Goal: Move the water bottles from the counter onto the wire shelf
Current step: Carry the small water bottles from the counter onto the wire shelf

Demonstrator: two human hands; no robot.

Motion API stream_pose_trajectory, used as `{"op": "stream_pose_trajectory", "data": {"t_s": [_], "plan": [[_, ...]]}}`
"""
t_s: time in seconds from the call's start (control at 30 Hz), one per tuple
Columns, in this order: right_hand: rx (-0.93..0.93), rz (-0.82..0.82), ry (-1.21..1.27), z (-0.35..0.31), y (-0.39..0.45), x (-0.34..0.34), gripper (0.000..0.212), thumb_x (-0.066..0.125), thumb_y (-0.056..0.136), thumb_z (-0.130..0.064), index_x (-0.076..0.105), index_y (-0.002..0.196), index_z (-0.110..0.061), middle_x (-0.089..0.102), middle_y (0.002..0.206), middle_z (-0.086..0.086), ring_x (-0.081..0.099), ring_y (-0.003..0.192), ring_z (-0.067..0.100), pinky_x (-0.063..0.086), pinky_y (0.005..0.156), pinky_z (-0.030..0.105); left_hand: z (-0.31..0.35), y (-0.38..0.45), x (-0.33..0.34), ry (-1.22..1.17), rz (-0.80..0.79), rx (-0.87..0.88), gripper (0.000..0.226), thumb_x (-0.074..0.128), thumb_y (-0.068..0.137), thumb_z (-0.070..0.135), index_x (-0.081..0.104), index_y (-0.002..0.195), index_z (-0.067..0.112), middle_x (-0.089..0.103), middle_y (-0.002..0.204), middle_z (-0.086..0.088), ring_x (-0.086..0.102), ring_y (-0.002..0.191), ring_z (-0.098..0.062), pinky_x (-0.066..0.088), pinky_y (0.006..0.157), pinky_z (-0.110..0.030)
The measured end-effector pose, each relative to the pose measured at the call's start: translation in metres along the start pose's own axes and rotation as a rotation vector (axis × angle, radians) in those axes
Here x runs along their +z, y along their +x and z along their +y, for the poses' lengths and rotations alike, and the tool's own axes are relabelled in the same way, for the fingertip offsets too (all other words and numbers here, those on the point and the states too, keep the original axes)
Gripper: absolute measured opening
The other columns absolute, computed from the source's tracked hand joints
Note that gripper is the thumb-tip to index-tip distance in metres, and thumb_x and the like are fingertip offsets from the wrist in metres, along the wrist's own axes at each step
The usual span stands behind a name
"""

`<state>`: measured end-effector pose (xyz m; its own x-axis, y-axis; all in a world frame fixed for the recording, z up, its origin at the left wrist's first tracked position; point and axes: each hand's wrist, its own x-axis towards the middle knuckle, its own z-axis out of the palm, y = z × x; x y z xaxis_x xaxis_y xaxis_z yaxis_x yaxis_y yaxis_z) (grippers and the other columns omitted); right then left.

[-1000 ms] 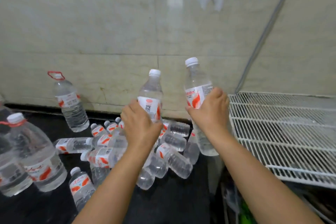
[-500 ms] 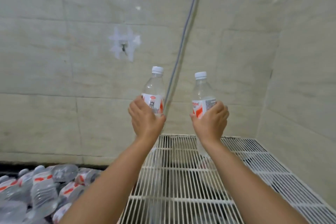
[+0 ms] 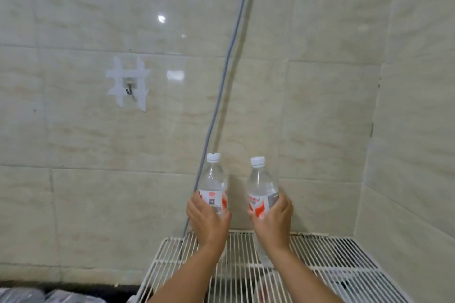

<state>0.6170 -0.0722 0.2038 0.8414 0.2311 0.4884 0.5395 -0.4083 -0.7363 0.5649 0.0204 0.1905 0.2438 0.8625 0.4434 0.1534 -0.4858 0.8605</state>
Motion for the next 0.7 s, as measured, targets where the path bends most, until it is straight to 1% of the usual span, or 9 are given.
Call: {"op": "stream_pose_trajectory", "data": {"t_s": [0.1, 0.2, 0.27, 0.4, 0.47, 0.53, 0.6, 0.67, 0.7], "plan": [[0.038, -0.007, 0.061, 0.005, 0.010, 0.010, 0.081, 0.076, 0.072, -0.015, 0.028, 0.134, 0.005, 0.037, 0.135, 0.021, 0.034, 0.128, 0.029, 0.030, 0.106, 0.032, -0.005, 0.007, 0.011, -0.016, 0.027, -0.016, 0.074, 0.075, 0.070, 0.014, 0.035, 0.128, -0.005, 0.042, 0.124, -0.025, 0.041, 0.112, -0.038, 0.042, 0.094, -0.049], [0.069, 0.001, 0.103, 0.009, 0.014, 0.015, 0.081, 0.075, 0.073, -0.013, 0.025, 0.135, 0.003, 0.034, 0.137, 0.019, 0.033, 0.129, 0.028, 0.032, 0.105, 0.032, -0.013, 0.003, 0.016, -0.035, 0.036, -0.016, 0.075, 0.077, 0.067, 0.012, 0.038, 0.127, -0.007, 0.043, 0.121, -0.027, 0.043, 0.109, -0.040, 0.044, 0.091, -0.053], [0.107, 0.005, 0.131, 0.015, 0.017, 0.013, 0.082, 0.075, 0.073, -0.013, 0.024, 0.136, 0.001, 0.033, 0.137, 0.019, 0.033, 0.128, 0.028, 0.034, 0.103, 0.032, -0.014, -0.002, 0.015, -0.075, 0.012, -0.042, 0.076, 0.077, 0.067, 0.011, 0.037, 0.129, -0.005, 0.041, 0.123, -0.028, 0.043, 0.109, -0.041, 0.044, 0.091, -0.052], [0.135, -0.017, 0.168, 0.025, 0.014, 0.010, 0.084, 0.077, 0.071, -0.015, 0.025, 0.136, -0.001, 0.034, 0.134, 0.018, 0.037, 0.125, 0.030, 0.039, 0.100, 0.036, -0.016, 0.000, 0.000, -0.085, -0.117, -0.100, 0.085, 0.076, 0.069, 0.011, 0.026, 0.137, 0.002, 0.033, 0.132, -0.020, 0.038, 0.120, -0.033, 0.038, 0.099, -0.039], [0.133, -0.014, 0.146, 0.027, 0.010, 0.011, 0.086, 0.078, 0.071, -0.017, 0.025, 0.137, -0.001, 0.035, 0.134, 0.018, 0.038, 0.126, 0.029, 0.039, 0.102, 0.037, -0.021, 0.006, -0.006, -0.108, -0.214, -0.087, 0.081, 0.075, 0.072, 0.017, 0.027, 0.137, 0.005, 0.037, 0.133, -0.016, 0.039, 0.123, -0.030, 0.036, 0.101, -0.039], [0.135, 0.012, 0.119, 0.027, 0.007, 0.012, 0.087, 0.078, 0.070, -0.018, 0.025, 0.138, -0.001, 0.036, 0.135, 0.018, 0.037, 0.127, 0.029, 0.037, 0.102, 0.035, -0.025, 0.012, -0.011, -0.197, -0.319, -0.089, 0.067, 0.069, 0.079, 0.019, 0.032, 0.133, 0.009, 0.047, 0.127, -0.013, 0.048, 0.115, -0.026, 0.041, 0.098, -0.039], [0.146, 0.029, 0.079, 0.023, 0.005, 0.011, 0.087, 0.078, 0.070, -0.021, 0.026, 0.137, 0.000, 0.037, 0.134, 0.018, 0.037, 0.126, 0.029, 0.036, 0.102, 0.033, -0.026, 0.017, -0.016, -0.263, -0.420, -0.121, 0.053, 0.061, 0.085, 0.010, 0.034, 0.130, 0.009, 0.052, 0.120, -0.012, 0.050, 0.102, -0.020, 0.043, 0.090, -0.034], [0.154, 0.041, -0.035, 0.015, 0.003, 0.011, 0.085, 0.076, 0.071, -0.030, 0.028, 0.134, 0.000, 0.040, 0.133, 0.017, 0.039, 0.124, 0.028, 0.037, 0.101, 0.032, -0.025, 0.024, -0.020, -0.287, -0.487, -0.135, 0.047, 0.058, 0.086, 0.005, 0.037, 0.128, 0.007, 0.053, 0.116, -0.011, 0.051, 0.100, -0.019, 0.044, 0.087, -0.032], [0.146, 0.042, -0.120, 0.010, 0.001, 0.009, 0.084, 0.074, 0.072, -0.036, 0.028, 0.133, -0.001, 0.041, 0.132, 0.017, 0.041, 0.123, 0.028, 0.037, 0.100, 0.032, -0.023, 0.025, -0.023, -0.268, -0.487, -0.122, 0.047, 0.062, 0.084, 0.008, 0.039, 0.126, 0.007, 0.054, 0.115, -0.010, 0.053, 0.101, -0.020, 0.045, 0.087, -0.033]]}}
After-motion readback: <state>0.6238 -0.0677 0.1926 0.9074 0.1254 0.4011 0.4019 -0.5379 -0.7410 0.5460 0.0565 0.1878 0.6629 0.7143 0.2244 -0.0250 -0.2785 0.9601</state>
